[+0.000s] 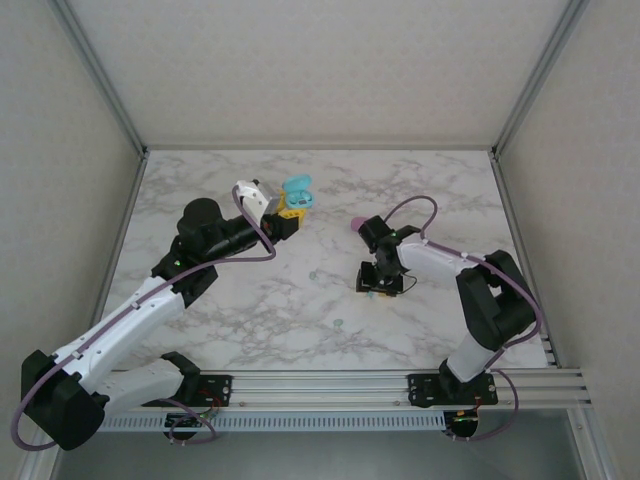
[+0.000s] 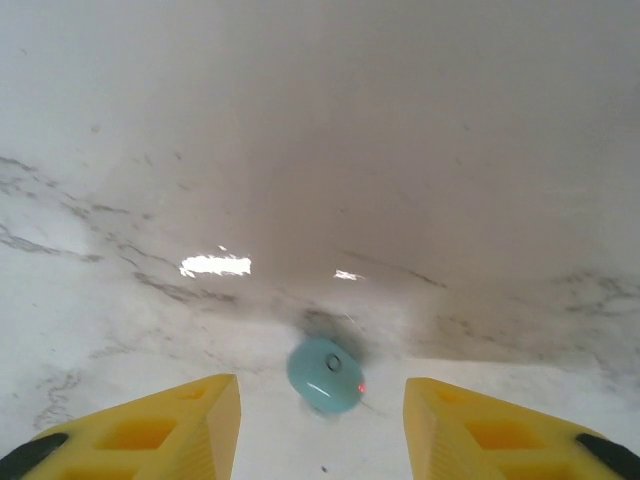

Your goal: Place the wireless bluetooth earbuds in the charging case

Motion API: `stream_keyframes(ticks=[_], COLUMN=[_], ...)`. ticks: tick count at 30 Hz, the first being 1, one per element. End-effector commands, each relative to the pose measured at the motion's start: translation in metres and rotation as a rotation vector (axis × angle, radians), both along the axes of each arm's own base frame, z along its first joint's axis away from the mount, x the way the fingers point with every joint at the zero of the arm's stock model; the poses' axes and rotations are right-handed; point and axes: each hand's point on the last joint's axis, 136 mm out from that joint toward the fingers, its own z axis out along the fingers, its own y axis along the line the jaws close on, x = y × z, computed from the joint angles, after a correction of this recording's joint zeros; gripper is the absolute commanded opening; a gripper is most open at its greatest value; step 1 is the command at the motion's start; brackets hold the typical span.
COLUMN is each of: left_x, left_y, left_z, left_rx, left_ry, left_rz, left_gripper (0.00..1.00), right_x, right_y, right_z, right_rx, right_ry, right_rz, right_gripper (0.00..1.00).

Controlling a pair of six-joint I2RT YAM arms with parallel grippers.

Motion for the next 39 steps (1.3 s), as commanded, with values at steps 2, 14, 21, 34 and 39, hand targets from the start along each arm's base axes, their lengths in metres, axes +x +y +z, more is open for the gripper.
stream_keyframes(ticks=[2,14,21,34,39], left_x=[-0.006,-0.004,-0.005,-0.005,-0.006], left_y=[-0.002,-0.002,-0.002,0.0,0.001], left_z=[0.013,0.012,0.01,0.009,0.009], left_rx=[-0.016,-0.015,-0.013,-0.01,-0.01], left_ry=[-0.025,-0.024,-0.021,-0.023,-0.027], left_rz=[-0.018,-0.015,-0.016,-0.008,-0.004], left_gripper=[0.28,0.28,0.28,0.28,0.28], right_x=[0.003,-0.007,-0.008,-0.003,-0.001], right_y=[0.006,0.018,0.029,0.025,0.017], right_z=[-0.004,-0.009,-0.001,0.008,0.004], right_rx=[0.018,0.096,0.145,0.017,-0.092], right_ry=[0.026,0.074,0.077,0.059,0.055], right_rz=[0.035,0.046,0.057,0.096,0.11], right_gripper=[0.47,0.42,0.41,0.41,0.39])
